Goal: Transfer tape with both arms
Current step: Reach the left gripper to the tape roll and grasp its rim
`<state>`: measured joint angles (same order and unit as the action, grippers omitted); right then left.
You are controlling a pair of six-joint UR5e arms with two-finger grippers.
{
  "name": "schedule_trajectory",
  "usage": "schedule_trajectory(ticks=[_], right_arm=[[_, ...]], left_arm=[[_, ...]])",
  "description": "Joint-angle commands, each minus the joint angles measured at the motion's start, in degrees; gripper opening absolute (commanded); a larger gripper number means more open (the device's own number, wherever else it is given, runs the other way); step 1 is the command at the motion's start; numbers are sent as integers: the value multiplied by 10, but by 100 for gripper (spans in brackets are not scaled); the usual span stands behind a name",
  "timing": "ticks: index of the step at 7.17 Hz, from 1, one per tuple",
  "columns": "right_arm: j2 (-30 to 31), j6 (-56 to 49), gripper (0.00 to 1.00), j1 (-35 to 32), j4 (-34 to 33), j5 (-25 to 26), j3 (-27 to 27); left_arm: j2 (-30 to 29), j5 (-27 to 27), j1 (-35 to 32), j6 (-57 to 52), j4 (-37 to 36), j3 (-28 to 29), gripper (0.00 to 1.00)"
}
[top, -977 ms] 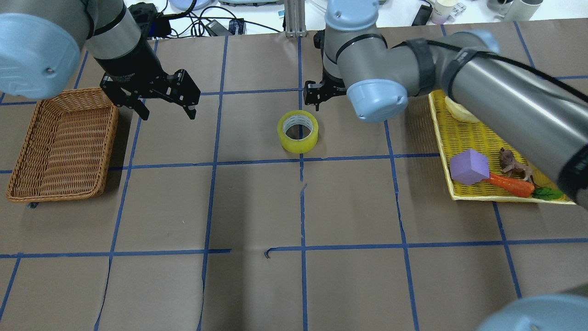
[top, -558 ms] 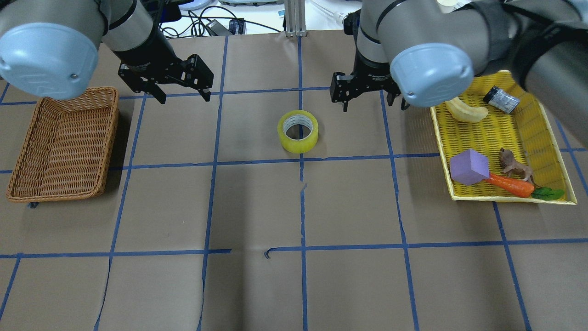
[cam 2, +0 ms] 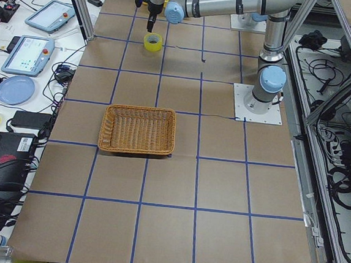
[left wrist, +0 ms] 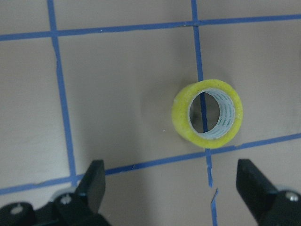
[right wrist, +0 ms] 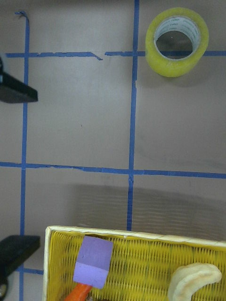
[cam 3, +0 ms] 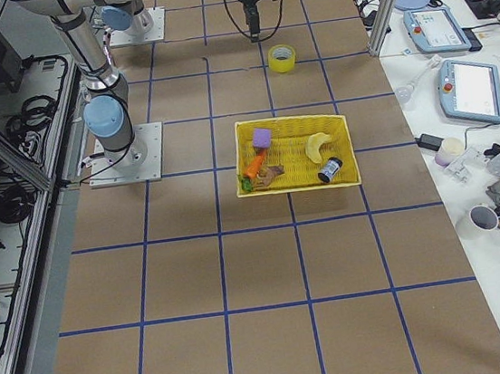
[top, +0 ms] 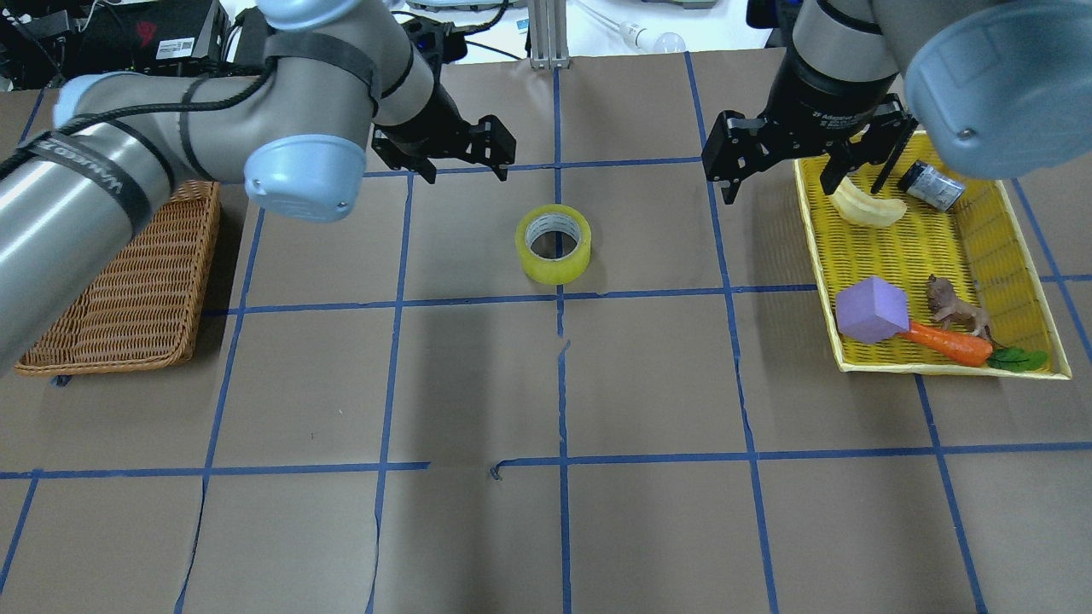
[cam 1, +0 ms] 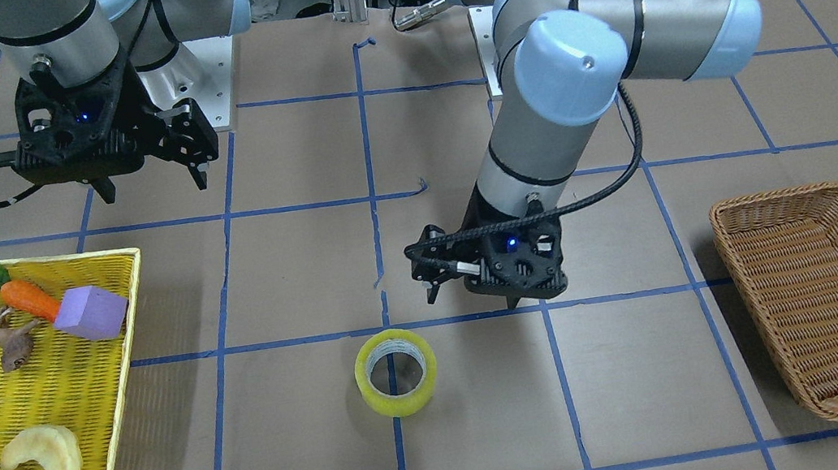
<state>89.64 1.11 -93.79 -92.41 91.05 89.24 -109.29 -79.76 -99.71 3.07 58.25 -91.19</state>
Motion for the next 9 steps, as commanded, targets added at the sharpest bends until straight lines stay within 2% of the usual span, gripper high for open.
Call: schedule_trajectory(ticks=[1,4,6,7,8,9], right_arm=[[-3,4,100,-2,3,-12,-29],[-1,5,100,-3,8,-25,-30],[2,4,100,-3,49,-22,-36],[2,5,100,-3,50,-21,-36],[2,4,100,-3,50,-19,-36],[3,4,100,-3,51,-19,-33]], left_arm=[[-75,1,-20,4,-65,0,100],[-139,0,-22,0,-124,0,100],[-166,-1,-22,-2,-136,3,100],[-172,-3,-22,-3,-137,2,97],[-167,-7,-22,2,-135,0,60],[-167,-27,-22,9,-131,-2,19]])
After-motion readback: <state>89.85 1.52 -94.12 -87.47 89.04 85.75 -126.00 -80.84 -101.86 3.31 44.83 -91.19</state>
